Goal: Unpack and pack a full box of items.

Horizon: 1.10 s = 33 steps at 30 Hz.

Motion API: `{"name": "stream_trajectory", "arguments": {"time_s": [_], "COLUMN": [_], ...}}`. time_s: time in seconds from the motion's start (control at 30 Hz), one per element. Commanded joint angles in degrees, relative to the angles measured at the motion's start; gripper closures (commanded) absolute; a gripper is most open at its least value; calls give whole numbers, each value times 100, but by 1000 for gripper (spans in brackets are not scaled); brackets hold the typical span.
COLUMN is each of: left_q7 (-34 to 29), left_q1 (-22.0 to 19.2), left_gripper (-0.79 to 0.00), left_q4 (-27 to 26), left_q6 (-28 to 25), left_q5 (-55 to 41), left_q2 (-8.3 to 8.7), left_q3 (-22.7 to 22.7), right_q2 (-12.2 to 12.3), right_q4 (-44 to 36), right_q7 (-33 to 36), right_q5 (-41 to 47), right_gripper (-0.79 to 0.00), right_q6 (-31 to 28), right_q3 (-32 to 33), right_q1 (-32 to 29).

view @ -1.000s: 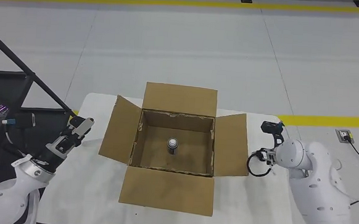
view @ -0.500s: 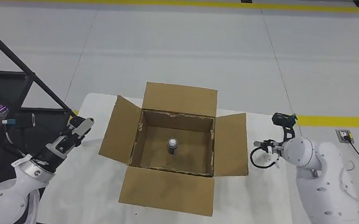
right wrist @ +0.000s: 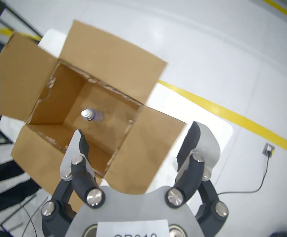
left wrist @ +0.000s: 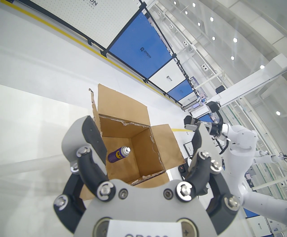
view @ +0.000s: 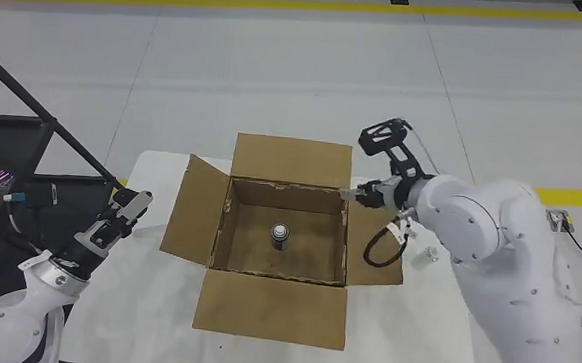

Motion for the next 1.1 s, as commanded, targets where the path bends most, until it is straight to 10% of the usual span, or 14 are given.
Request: {"name": "stream_trajectory", "arguments": {"time_s": [0.0,0.27,0.63,1.07], "left_q7": [133,346,346,346], "left_q1": [76,351,351,351], "left_gripper": [-785,-785,-785,-785], "left_q4": [22,17,17,17], "left_q6": [35,78,78,78], "left_q5": [20,-24,-24,-24], "left_q2": [4,52,52,52], "left_q3": [-21,-270,-270,-270], "right_q2": [-188,-1101,-2129,-2879], "right_q4": [712,3248,5390,6867], "right_q7": [-230,-706,-1480,-1951], "right_q5": [674,1873,1696,1569], "right_gripper": [-785,-785,-785,-154], "right_q6": [-252,-771,-704,-1068], "right_q3": [-744,-2783,-3934,-4174], "right_q1": [438,1483,1906,2137]}}
